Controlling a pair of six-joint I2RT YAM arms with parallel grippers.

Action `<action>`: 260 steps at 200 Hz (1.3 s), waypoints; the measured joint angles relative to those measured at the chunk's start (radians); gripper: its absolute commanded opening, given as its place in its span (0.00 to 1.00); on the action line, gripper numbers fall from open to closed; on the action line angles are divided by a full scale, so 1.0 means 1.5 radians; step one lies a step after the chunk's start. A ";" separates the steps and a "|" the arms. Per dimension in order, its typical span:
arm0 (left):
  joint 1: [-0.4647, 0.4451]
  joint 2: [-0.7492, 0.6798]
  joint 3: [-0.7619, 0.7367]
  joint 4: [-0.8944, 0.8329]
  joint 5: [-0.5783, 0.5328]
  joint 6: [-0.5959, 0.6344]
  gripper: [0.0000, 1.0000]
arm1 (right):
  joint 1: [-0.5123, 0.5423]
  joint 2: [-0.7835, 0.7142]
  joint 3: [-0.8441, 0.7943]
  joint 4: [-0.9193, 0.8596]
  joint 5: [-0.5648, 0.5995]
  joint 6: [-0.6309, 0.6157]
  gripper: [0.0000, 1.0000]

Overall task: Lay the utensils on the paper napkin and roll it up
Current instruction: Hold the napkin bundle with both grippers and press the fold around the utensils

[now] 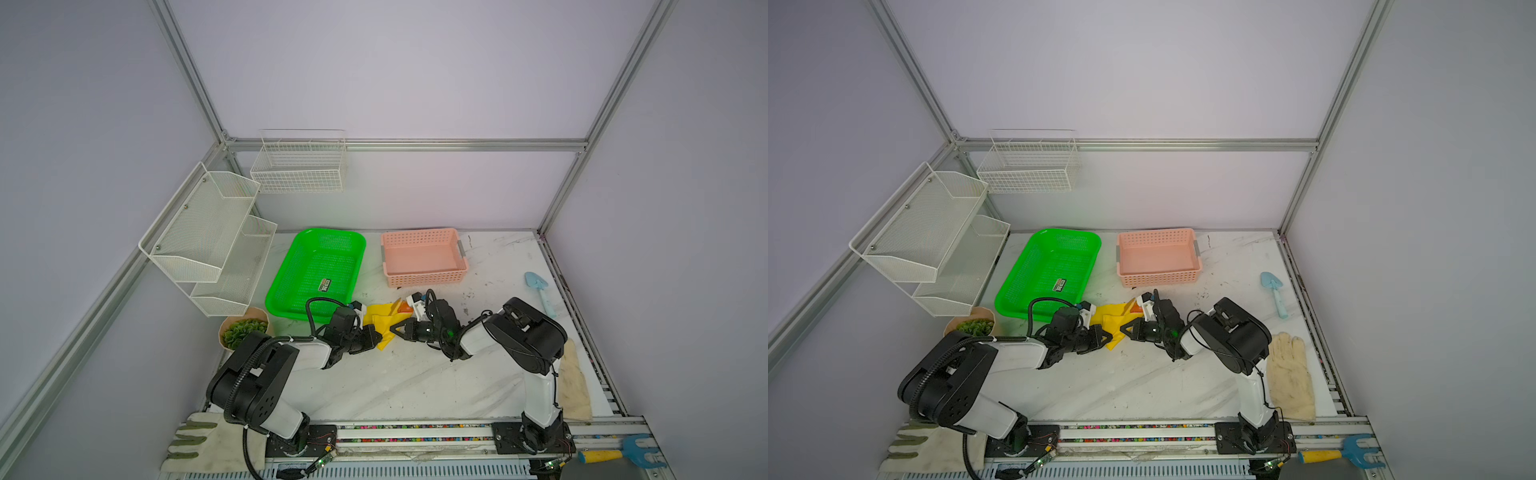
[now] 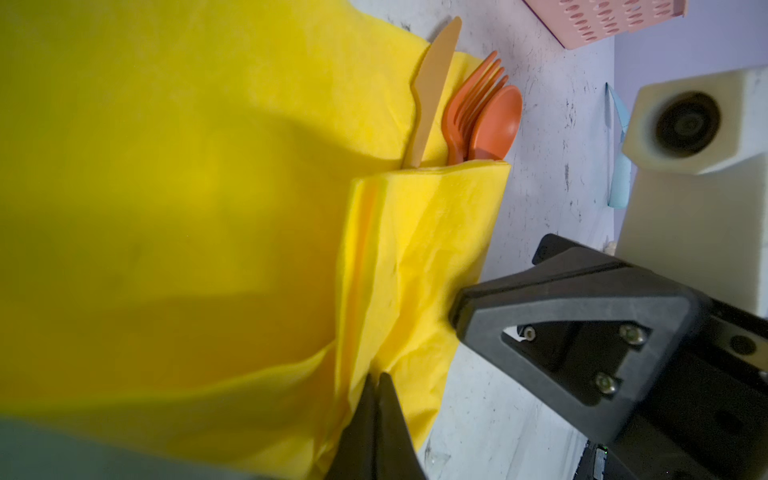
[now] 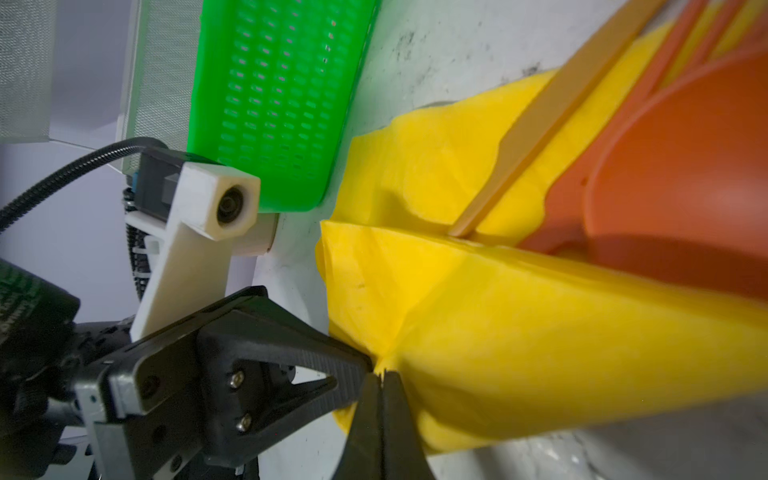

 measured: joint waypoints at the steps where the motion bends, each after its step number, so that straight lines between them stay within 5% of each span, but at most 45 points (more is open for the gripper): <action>1: 0.000 0.000 0.000 0.000 0.000 0.000 0.05 | 0.000 0.000 0.000 -0.002 0.001 -0.002 0.00; 99: 0.003 -0.005 0.000 -0.009 -0.003 0.000 0.04 | 0.010 -0.039 0.043 -0.121 0.055 -0.057 0.00; 260: 0.004 -0.007 0.000 -0.011 -0.004 -0.001 0.04 | -0.008 -0.030 0.047 -0.131 0.063 -0.064 0.00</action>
